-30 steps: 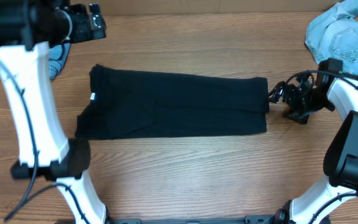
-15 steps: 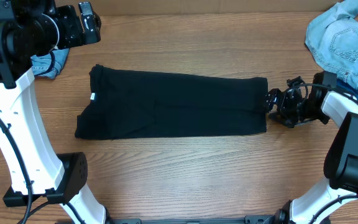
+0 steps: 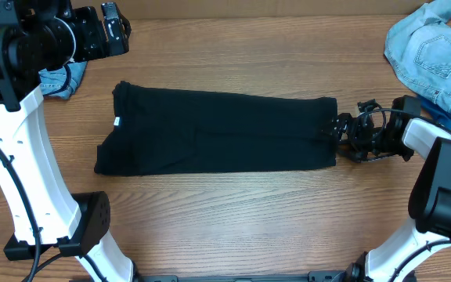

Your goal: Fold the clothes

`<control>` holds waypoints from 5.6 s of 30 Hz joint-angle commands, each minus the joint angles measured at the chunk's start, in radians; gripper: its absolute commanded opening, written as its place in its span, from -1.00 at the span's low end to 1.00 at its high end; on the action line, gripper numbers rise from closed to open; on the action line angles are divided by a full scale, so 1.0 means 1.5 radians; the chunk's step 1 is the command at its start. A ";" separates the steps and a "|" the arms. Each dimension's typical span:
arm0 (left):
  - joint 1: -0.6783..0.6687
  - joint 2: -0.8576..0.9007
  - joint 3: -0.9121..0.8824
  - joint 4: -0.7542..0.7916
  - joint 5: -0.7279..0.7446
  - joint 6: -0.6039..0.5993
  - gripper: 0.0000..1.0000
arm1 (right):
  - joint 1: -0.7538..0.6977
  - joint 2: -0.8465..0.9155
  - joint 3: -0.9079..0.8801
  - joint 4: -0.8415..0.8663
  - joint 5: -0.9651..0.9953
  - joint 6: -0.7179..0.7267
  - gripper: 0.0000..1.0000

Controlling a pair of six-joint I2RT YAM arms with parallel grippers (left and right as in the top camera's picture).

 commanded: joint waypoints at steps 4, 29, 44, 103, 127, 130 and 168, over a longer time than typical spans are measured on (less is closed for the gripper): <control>0.002 -0.010 0.004 -0.001 0.012 -0.006 1.00 | 0.011 0.085 -0.029 0.019 0.056 -0.002 0.79; -0.013 -0.010 0.004 -0.001 0.011 0.004 1.00 | 0.057 -0.031 -0.012 0.024 0.105 0.036 -0.26; -0.013 -0.010 0.004 -0.001 0.011 0.009 1.00 | 0.248 -0.165 0.012 0.007 0.189 0.107 -0.53; -0.016 -0.010 0.004 -0.001 0.041 0.019 1.00 | 0.502 -0.165 0.087 0.107 0.257 0.209 -0.92; -0.016 -0.010 0.004 -0.001 0.044 0.019 1.00 | 0.592 -0.111 0.087 0.252 0.267 0.241 -0.92; -0.016 -0.010 0.004 -0.001 0.044 0.019 1.00 | 0.592 -0.111 0.087 0.268 0.267 0.250 -0.92; -0.016 -0.010 0.004 -0.001 0.046 0.019 1.00 | 0.403 -0.065 0.185 0.043 0.235 0.218 -0.06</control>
